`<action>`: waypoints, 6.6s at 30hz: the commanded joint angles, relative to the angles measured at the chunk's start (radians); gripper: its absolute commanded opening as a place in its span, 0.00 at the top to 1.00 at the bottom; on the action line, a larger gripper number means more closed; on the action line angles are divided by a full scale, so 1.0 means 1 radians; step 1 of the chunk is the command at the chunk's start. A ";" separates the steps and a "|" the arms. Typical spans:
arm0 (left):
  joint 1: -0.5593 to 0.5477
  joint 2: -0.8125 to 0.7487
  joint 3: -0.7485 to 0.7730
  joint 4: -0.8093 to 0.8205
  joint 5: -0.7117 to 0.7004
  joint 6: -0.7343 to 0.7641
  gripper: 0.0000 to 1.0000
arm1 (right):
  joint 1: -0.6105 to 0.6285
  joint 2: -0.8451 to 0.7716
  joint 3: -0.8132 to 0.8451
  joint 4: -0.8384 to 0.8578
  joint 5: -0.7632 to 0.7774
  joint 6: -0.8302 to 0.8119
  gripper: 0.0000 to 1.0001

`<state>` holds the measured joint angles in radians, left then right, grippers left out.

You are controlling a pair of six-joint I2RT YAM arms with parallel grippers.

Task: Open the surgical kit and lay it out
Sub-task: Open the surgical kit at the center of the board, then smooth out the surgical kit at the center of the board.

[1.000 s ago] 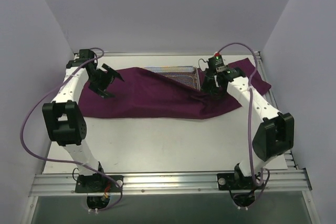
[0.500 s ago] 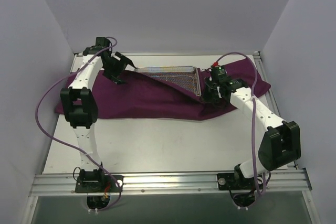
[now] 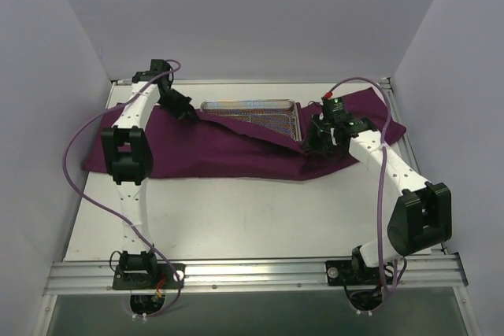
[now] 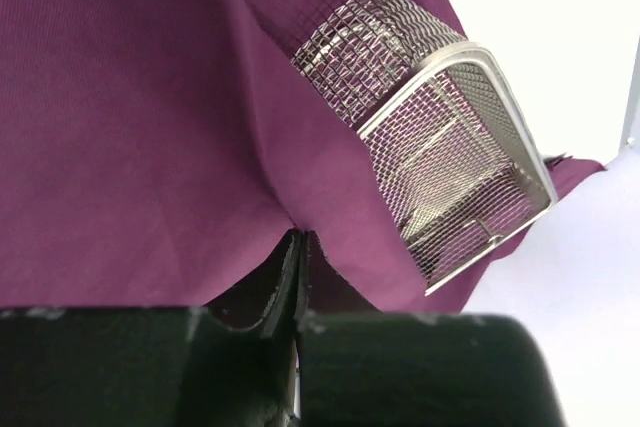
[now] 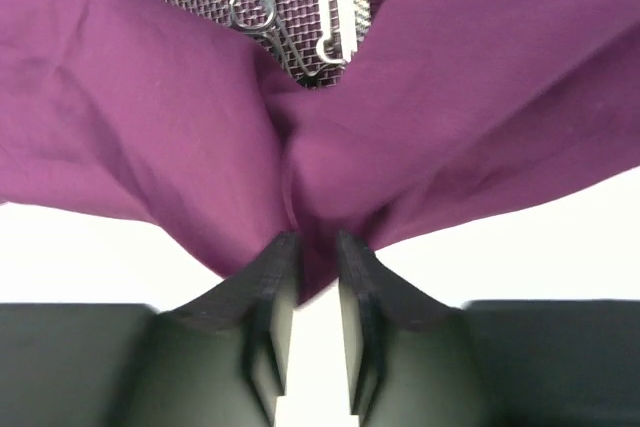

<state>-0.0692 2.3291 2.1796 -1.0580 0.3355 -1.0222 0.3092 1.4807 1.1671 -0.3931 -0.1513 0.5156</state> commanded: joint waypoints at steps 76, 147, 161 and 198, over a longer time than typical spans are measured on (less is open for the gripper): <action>-0.311 -1.123 -1.304 -0.232 0.128 0.363 0.98 | -0.167 0.710 0.649 -0.200 0.148 -0.074 0.53; -0.054 -0.635 -0.638 -0.189 -0.578 0.540 0.06 | -0.288 0.593 0.695 -0.424 0.162 -0.192 0.00; -0.012 0.100 0.003 -0.388 -0.567 0.545 0.01 | -0.240 0.790 0.766 -0.391 0.193 -0.201 0.00; 0.223 0.218 0.421 -0.158 -0.156 0.541 0.23 | -0.265 1.054 1.304 -0.385 0.206 -0.147 0.00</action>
<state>0.1516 2.6827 2.6217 -1.3182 0.3019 -0.4927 0.0704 2.6137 2.4390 -0.7818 0.0463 0.3653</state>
